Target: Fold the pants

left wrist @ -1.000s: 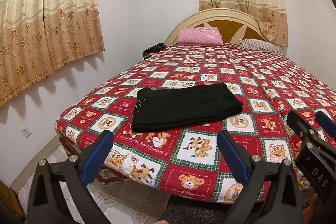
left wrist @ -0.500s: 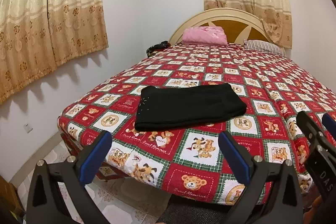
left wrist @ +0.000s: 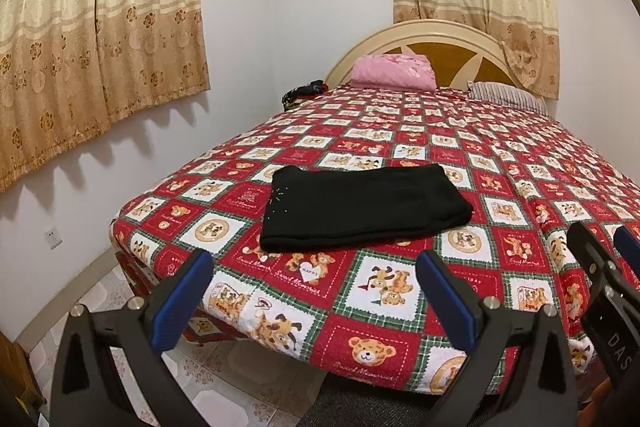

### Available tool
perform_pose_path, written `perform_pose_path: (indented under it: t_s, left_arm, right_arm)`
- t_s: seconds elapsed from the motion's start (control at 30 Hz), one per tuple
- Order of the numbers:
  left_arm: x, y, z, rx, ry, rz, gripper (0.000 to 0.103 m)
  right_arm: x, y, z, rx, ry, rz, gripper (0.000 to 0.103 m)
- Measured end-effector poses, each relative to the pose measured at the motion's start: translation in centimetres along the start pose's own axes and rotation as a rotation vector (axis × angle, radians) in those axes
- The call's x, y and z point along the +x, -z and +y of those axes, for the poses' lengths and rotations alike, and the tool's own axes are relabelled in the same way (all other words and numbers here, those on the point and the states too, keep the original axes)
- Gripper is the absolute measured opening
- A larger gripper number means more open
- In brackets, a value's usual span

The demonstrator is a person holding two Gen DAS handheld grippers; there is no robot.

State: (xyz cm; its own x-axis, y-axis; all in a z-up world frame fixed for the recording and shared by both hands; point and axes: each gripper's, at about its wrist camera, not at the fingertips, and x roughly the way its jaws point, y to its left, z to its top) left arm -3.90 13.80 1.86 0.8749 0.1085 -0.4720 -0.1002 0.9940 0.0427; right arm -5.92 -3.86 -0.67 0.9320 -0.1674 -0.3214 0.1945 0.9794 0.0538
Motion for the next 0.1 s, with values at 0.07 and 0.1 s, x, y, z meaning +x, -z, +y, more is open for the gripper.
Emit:
perform_pose_path:
  t_s: [0.07,0.1]
  left_arm:
    - [0.03,-0.01,-0.08,0.005,-0.004,-0.001,0.103]
    - [0.08,-0.04,-0.11,0.003,0.003,0.003,0.103]
  right_arm:
    - [-0.06,-0.06,-0.10,0.005,0.007,-0.005,0.079]
    - [-0.07,-0.09,-0.17,0.008,0.012,-0.007,0.079]
